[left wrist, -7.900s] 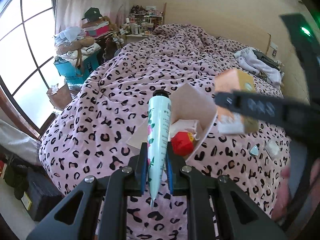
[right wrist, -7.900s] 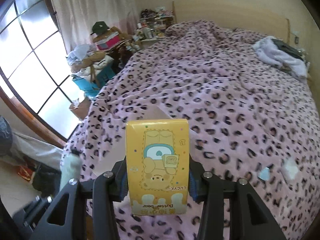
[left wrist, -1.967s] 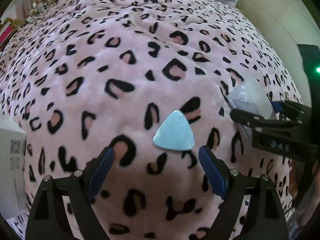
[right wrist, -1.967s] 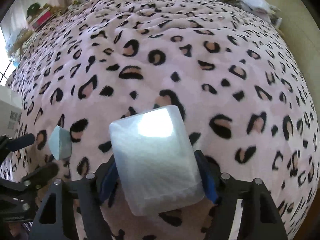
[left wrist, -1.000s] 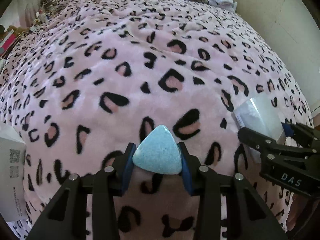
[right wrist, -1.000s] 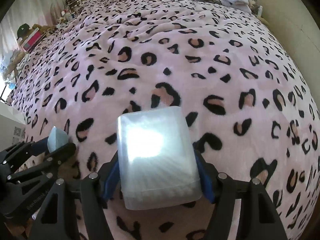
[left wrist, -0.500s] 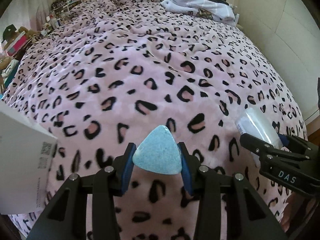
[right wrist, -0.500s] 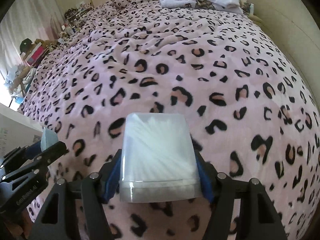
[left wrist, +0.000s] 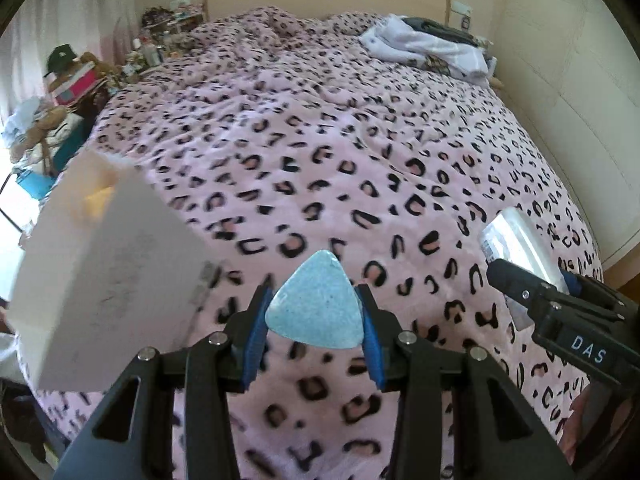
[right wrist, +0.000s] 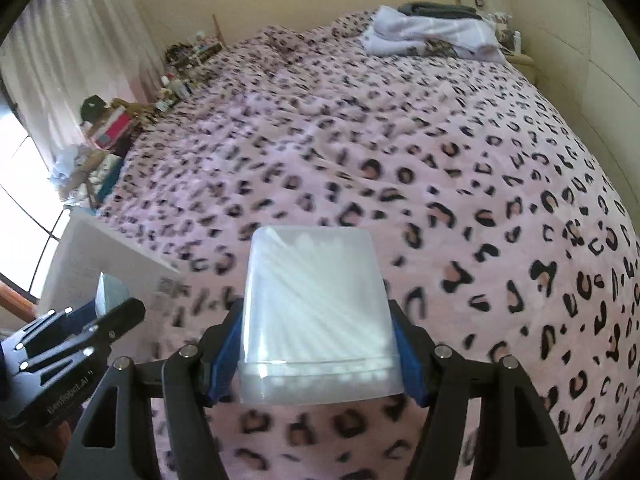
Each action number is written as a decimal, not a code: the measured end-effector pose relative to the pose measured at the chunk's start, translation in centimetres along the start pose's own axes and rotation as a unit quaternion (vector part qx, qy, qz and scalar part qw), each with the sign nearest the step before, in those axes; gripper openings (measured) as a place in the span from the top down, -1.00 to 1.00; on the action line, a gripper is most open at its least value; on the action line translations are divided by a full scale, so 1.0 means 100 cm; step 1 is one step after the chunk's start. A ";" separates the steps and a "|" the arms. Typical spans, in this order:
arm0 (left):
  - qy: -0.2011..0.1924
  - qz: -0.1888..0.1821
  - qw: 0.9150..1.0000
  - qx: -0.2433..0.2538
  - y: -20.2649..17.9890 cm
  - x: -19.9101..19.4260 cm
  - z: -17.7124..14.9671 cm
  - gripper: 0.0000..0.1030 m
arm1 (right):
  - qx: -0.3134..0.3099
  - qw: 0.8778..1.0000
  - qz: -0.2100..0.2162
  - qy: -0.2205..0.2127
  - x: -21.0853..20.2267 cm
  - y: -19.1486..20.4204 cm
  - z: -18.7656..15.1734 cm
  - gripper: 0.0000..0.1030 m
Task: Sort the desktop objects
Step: 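Carry the blue triangle in left tool and white packet in right tool to the white box, then lower the blue triangle into the white box and open left tool, then lower the white packet into the white box and open right tool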
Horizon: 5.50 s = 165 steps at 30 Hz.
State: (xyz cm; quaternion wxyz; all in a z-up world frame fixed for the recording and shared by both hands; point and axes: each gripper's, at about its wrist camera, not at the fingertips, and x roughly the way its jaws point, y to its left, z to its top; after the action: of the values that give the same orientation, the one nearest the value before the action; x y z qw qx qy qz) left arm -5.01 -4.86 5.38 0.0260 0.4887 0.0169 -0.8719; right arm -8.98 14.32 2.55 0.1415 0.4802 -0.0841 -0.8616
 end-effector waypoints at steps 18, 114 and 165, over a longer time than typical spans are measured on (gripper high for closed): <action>-0.055 0.048 0.993 -0.089 0.152 -0.114 -0.013 0.18 | -0.085 0.993 0.071 -0.030 -0.048 0.169 -0.001 -0.31; 0.025 0.079 0.981 -0.174 0.273 -0.065 -0.057 -0.28 | -0.194 0.967 0.150 0.073 0.048 0.354 0.010 -0.31; 0.014 0.069 0.982 -0.174 0.276 -0.066 -0.054 -0.29 | -0.191 0.973 0.090 0.091 0.039 0.343 0.014 -0.32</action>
State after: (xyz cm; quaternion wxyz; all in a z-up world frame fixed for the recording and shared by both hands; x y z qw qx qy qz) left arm 4.72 -31.93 8.10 0.1705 0.4889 0.1354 -0.8447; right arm -6.53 -19.41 9.83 0.3149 0.5113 0.0521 -0.7979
